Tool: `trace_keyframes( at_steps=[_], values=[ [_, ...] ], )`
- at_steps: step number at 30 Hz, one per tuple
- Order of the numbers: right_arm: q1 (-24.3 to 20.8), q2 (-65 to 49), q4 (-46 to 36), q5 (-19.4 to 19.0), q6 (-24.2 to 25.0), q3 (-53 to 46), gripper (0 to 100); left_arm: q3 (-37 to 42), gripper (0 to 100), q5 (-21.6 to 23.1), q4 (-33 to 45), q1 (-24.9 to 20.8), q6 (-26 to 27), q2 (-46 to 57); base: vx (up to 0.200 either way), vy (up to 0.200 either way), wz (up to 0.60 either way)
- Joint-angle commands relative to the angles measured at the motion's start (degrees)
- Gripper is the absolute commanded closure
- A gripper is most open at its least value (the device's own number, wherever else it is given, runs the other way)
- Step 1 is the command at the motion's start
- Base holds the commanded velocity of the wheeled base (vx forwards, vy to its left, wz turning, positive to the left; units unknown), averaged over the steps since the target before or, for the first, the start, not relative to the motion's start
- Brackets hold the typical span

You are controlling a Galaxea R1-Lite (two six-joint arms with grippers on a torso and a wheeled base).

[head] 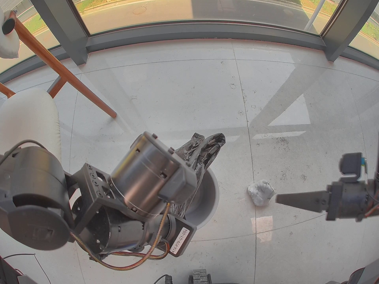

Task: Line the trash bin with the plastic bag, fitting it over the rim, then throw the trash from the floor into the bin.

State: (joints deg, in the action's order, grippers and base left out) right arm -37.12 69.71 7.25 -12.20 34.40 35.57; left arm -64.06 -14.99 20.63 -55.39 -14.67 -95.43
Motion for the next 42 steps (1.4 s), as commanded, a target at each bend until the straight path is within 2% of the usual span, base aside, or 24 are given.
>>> trace_keyframes(
  at_steps=[1,7,18,30,42],
  values=[
    [-3.40,23.37,-0.05,-3.97,2.69,14.96,0,1.31,100,-2.41,0.38,-1.12,0.16,0.59,0.000,0.000,0.00],
    [-2.69,29.35,-0.13,-1.68,2.60,22.08,0,1.48,100,-2.50,0.20,-1.21,0.08,0.59,0.000,0.000,0.00],
    [-0.58,32.42,0.83,0.60,2.42,23.75,0,1.48,100,-2.58,-0.15,-1.73,-0.19,0.42,0.000,0.000,0.00],
    [0.38,32.60,0.83,0.25,2.60,28.59,0,2.80,100,-2.58,-0.15,-1.73,-0.19,0.42,0.000,0.000,0.00],
    [0.21,32.95,0.22,0.34,2.60,29.38,0,2.89,100,-2.58,-0.24,-1.73,-0.36,0.59,0.000,0.000,0.00]
  ],
)
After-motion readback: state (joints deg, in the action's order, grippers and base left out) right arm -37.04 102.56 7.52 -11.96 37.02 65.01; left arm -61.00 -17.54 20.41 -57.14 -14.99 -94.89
